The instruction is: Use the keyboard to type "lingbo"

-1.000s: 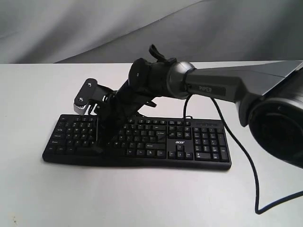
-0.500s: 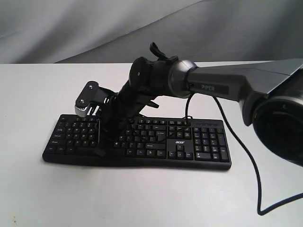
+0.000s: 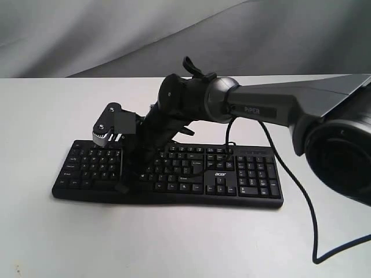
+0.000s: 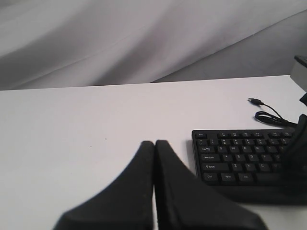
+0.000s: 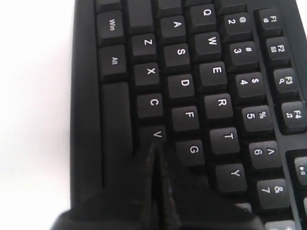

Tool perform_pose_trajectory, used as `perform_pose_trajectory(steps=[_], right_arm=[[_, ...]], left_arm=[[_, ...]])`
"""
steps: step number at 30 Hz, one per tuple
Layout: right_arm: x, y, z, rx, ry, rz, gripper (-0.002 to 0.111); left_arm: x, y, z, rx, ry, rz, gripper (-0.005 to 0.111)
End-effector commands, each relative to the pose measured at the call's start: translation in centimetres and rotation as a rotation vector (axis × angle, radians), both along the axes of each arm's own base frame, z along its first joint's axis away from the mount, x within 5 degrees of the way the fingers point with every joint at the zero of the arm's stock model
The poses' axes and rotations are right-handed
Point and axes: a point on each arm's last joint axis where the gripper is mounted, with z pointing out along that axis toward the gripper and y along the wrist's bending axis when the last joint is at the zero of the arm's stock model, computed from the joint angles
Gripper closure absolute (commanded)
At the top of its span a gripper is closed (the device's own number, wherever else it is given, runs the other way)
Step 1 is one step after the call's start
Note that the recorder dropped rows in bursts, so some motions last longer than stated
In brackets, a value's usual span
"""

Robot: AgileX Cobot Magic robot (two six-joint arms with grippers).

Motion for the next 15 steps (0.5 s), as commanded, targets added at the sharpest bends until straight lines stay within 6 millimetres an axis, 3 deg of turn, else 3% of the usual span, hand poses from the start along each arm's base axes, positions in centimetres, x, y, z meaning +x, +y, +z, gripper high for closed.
perform_pose_trajectory(steps=[1,10,15], right_arm=[[-0.1,0.0,0.2,0.008,0.0,-0.002,0.108],[-0.1,-0.2,-1.2,-0.02,0.02,0.004,0.108],[0.0,-0.4,1.6,-0.015,-0.046,0.02,0.108]], left_arm=[[0.0,0.0,-0.1,-0.005,-0.006,0.0,0.106],[0.0,0.0,-0.1,-0.005,-0.006,0.0,0.106],[0.0,0.0,-0.1,-0.005,-0.006,0.0,0.106]])
